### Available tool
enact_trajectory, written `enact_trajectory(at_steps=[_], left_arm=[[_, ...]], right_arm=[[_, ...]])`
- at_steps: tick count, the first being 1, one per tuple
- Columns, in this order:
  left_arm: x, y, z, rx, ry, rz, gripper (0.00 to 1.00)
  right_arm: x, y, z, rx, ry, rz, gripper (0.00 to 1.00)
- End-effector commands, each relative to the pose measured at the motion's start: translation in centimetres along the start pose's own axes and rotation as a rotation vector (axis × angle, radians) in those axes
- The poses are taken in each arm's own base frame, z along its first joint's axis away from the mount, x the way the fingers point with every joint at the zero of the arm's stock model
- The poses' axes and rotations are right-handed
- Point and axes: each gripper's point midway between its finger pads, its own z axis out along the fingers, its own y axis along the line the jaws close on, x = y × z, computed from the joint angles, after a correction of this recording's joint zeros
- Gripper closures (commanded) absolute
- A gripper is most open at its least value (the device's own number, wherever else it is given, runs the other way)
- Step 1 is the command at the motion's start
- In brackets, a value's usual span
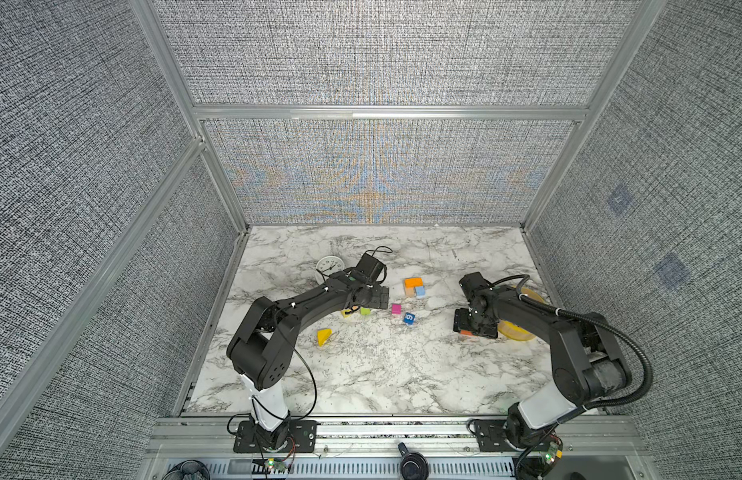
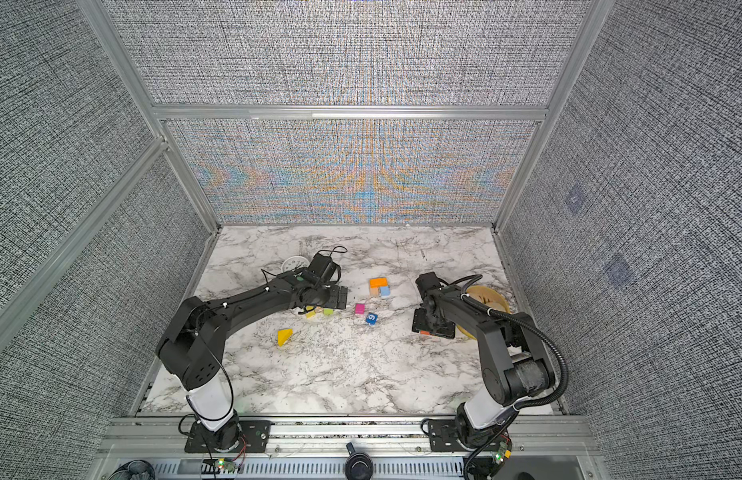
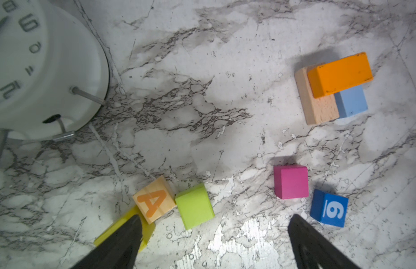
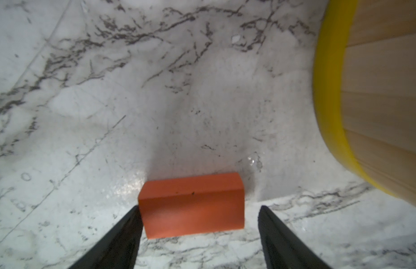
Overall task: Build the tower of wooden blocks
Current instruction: 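Lift the red-orange block and carry it toward the block stack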
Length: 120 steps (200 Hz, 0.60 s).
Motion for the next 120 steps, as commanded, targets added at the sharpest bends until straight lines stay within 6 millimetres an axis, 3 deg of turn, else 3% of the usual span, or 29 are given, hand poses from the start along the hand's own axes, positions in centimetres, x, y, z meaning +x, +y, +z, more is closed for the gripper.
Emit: enact_trajectory(at_steps=[1,46,84,120], left_arm=[[-0.38,-0.46,0.16,0.019,-0.009,-0.004,0.01],[-0.44,-0.51,0.38,0.017,-0.006,-0.002,0.01],[-0.36,-0.47,0.38,0.017,-0.005,-0.005,0.01],[-0.31,-0.49,0.31,0.02,-0.004,-0.008,0.01]], right_arm=[[-0.12,0.39,0.28,-0.019,0.002,0.021,0.2],[-0.16,0.29,0.54,-0.009,0.007,0.008,0.25],[-0.03,0.24,0.55,-0.005,0.012,-0.014,0.41],[0.14,0.4,0.47,-0.01,0.025,-0.032,0.43]])
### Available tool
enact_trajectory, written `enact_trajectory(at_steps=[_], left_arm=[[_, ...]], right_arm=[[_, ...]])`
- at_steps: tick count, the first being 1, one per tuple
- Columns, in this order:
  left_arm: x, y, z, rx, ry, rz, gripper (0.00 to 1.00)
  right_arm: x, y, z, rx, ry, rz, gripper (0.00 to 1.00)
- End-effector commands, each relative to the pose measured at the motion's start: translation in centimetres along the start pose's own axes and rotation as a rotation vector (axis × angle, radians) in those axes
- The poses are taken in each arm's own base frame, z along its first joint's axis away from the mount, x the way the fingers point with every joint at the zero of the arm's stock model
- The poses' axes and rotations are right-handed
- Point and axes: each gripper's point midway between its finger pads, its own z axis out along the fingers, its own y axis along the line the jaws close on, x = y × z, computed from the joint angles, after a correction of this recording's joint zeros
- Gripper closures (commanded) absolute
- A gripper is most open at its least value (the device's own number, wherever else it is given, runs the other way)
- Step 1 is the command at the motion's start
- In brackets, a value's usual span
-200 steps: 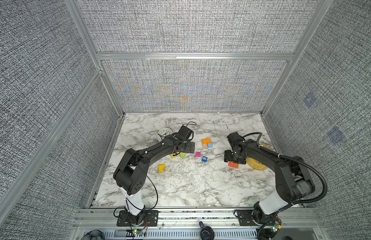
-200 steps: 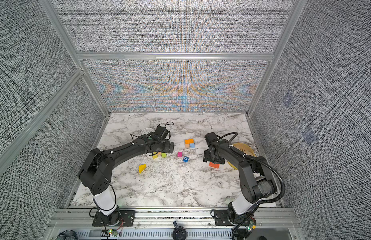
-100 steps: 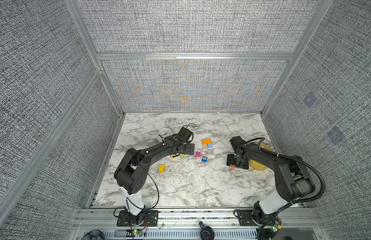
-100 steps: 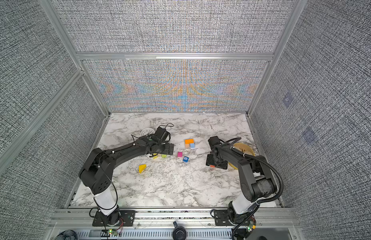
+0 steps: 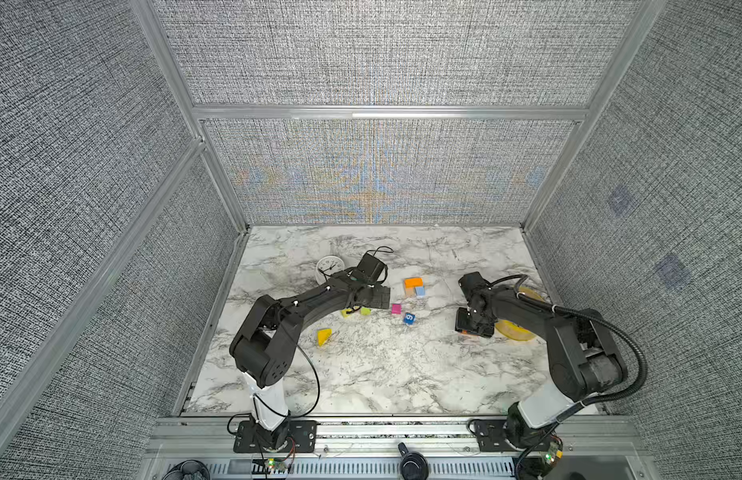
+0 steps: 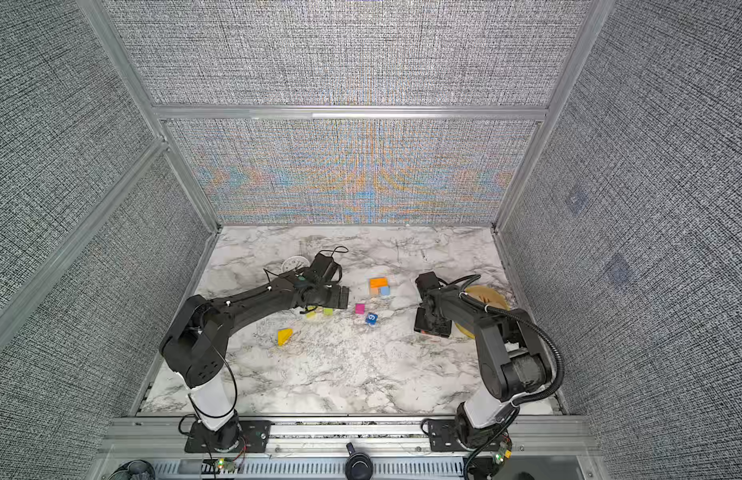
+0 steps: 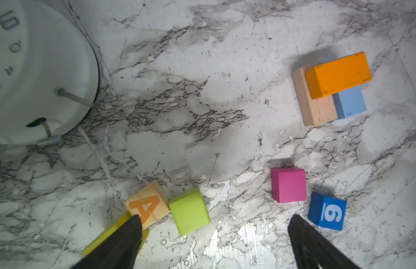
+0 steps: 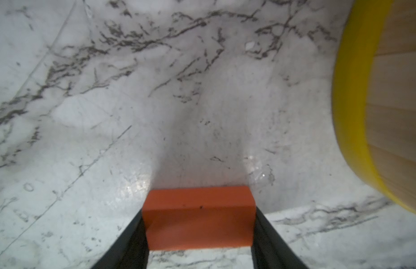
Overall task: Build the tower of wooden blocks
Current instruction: 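Lift the red-orange block and carry it toward the block stack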
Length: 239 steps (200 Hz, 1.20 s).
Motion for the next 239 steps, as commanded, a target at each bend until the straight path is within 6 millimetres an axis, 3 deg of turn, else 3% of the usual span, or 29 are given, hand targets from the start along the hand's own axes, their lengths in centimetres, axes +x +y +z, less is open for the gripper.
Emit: enact_trajectory(at_steps=[1,53,57,138,239], left_arm=[[-0.2,-0.1,-0.1,0.006,-0.008,-0.008,0.01],[-0.2,-0.3,-0.5,0.017,-0.008,-0.016,0.01],[-0.2,-0.3,-0.6,0.018,-0.008,-0.016,0.01],[-1.8,-1.1,-0.7,0.038,-0.005,-0.009,0.01],[-4.9,1.2,-0.3,0.006,-0.034,-0.045,0.01]], right_arm=[[0.3,0.0,-0.1,0.004,0.019,-0.024,0.43],[-0.2,1.8,-1.7,-0.034,0.018,-0.095,0.43],[-1.1,2.4,-2.4,-0.047,-0.004,-0.101,0.43],[-4.9,7.4,-5.1,-0.106,-0.046,-0.219,0.43],[-9.1,14.3,-5.2,-0.132,-0.079,-0.317,0.43]])
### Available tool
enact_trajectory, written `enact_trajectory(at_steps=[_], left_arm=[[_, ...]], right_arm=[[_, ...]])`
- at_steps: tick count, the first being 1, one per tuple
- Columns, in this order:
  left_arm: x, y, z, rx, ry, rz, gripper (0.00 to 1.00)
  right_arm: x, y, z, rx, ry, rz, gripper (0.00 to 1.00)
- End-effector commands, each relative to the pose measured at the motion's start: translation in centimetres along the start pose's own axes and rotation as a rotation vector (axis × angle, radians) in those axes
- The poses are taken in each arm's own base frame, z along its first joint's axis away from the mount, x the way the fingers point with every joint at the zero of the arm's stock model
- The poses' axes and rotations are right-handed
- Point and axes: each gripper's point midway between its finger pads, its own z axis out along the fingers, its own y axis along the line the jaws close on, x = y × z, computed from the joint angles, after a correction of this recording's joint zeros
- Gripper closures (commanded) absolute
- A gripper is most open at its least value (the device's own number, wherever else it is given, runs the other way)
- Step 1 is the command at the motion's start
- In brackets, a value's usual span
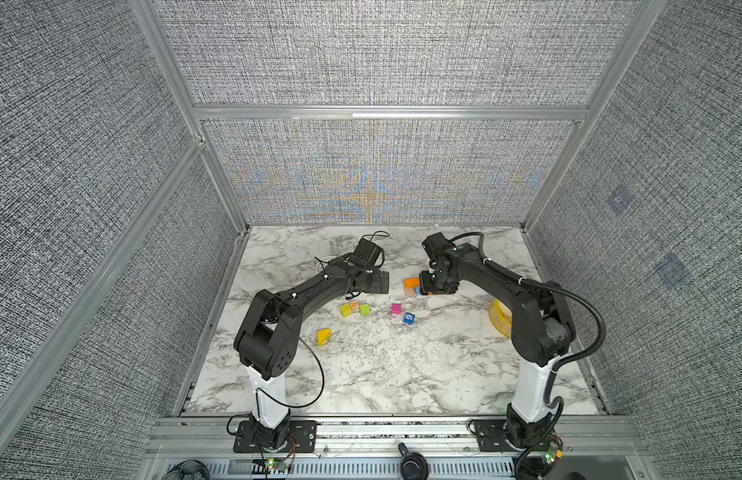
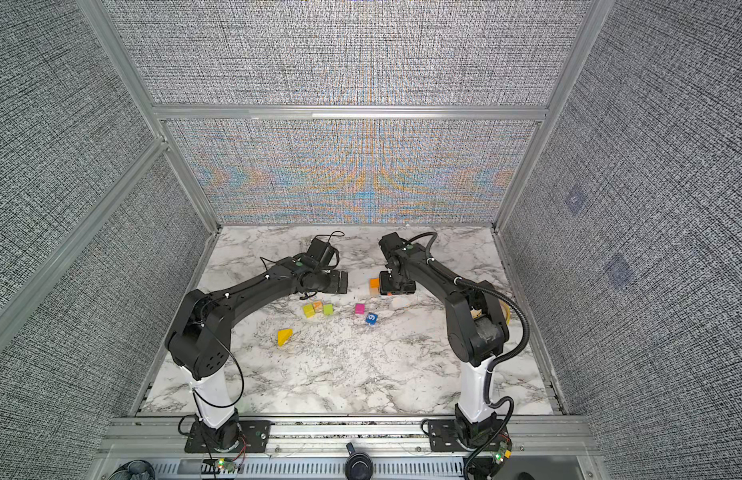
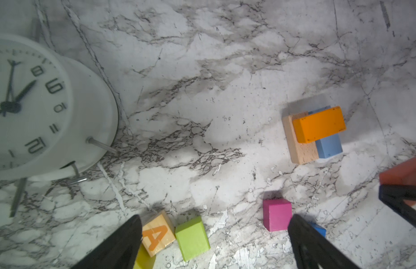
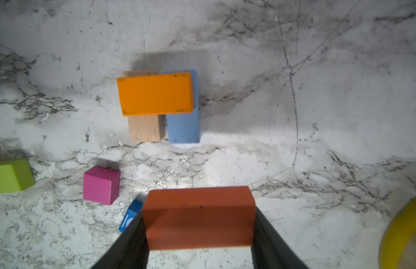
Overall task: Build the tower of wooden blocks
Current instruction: 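Lift the red-orange block and carry it toward the block stack, then lower the red-orange block beside the orange block on the stack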
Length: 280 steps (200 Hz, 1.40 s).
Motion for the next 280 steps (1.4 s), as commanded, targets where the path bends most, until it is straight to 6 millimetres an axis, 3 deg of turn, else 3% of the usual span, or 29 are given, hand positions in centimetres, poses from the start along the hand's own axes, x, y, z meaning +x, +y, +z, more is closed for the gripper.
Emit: enact_trajectory(at_steps=[1,103,280], left_arm=[[-0.3,0.5,0.3,-0.011,0.005,0.004,0.01],[-1.0,1.9,1.5,-0.04,-0.003,-0.008,0.01],[-0.7,2.4,2.4,-0.042,0.009,-0.016,0.01]], right_arm=[[-0.1,0.6,0.2,0.009,0.022,-0.024,0.43],[-1.5,3.2,2.2,0.019,0.052,-0.085,0.43],[-2.0,3.3,4.2,0.037,0.07,-0.073,0.43]])
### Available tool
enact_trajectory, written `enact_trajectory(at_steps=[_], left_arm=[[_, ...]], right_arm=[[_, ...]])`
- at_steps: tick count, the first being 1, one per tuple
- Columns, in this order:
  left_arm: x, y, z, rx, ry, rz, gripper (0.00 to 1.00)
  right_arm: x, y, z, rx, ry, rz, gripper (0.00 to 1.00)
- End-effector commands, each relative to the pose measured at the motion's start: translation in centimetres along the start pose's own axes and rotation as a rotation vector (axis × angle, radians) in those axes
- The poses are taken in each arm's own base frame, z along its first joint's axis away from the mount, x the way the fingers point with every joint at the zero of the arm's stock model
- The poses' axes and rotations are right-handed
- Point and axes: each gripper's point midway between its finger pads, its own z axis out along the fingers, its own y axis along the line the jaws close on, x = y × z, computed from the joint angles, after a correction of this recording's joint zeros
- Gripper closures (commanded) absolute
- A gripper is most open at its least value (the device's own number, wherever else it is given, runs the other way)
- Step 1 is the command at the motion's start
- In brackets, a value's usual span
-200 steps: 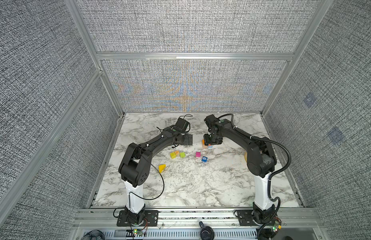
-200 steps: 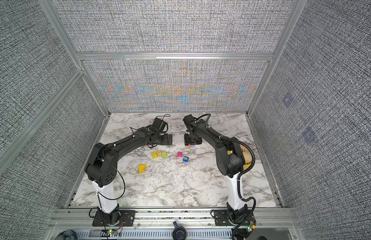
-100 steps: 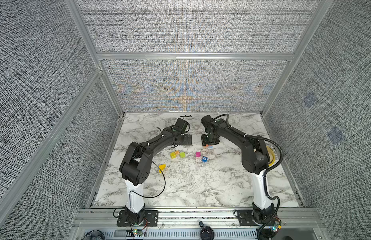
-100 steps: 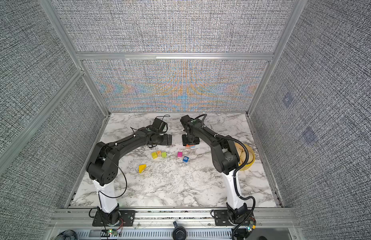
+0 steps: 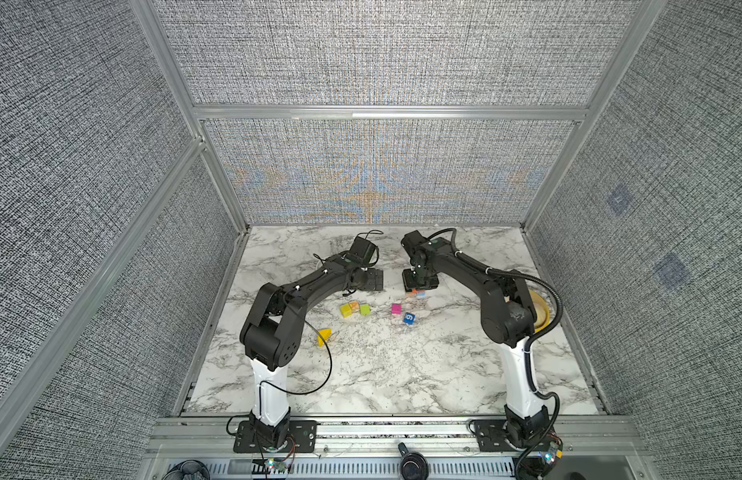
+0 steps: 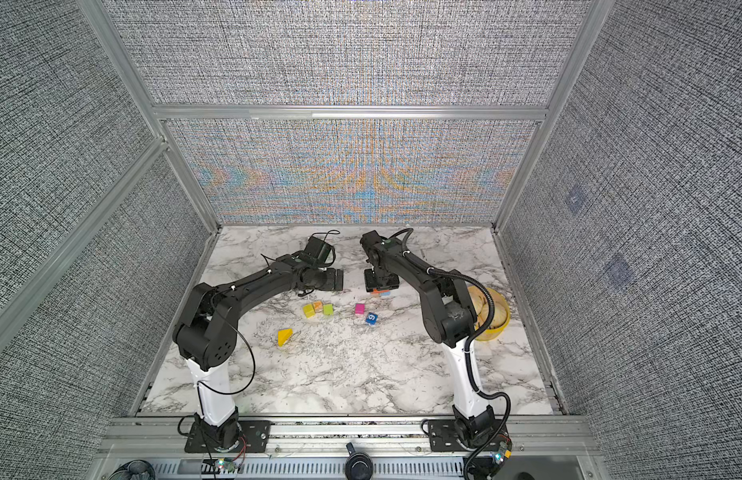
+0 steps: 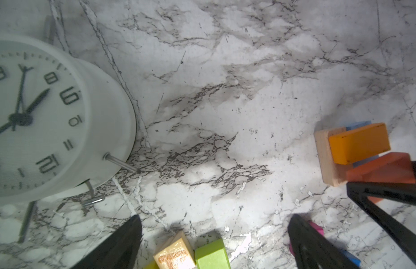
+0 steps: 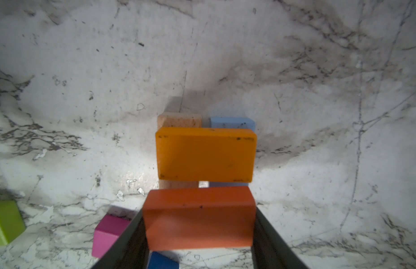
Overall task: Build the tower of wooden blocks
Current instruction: 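Lower the red-orange block beside the orange block on the stack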
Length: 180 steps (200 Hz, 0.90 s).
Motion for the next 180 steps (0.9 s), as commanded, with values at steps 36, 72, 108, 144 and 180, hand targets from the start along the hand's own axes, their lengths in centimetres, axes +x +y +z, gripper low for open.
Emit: enact_trajectory(at_steps=[36,72,108,144,180], left_arm=[[-0.24,0.17,0.32,-0.003,-0.01,0.002,0.01],[-0.3,0.3,0.45,-0.002,-0.01,-0.003,0.01],[-0.2,0.3,0.63,0.002,-0.005,-0.004,0.01],[-0.21,0.37,0.74,0.001,-0.004,-0.007,0.01],[-0.19,0.33,0.75,0.003,-0.003,-0.006,0.01]], right_arm=[[-0.04,0.06,0.19,0.004,0.012,0.004,0.42],[-0.17,0.03,0.32,0.006,0.013,0.006,0.42],[-0.3,0.06,0.37,0.007,0.013,0.004,0.42],[-0.37,0.0,0.43,0.012,0.014,0.002,0.41],[-0.31,-0.14,0.49,0.019,0.016,0.002,0.39]])
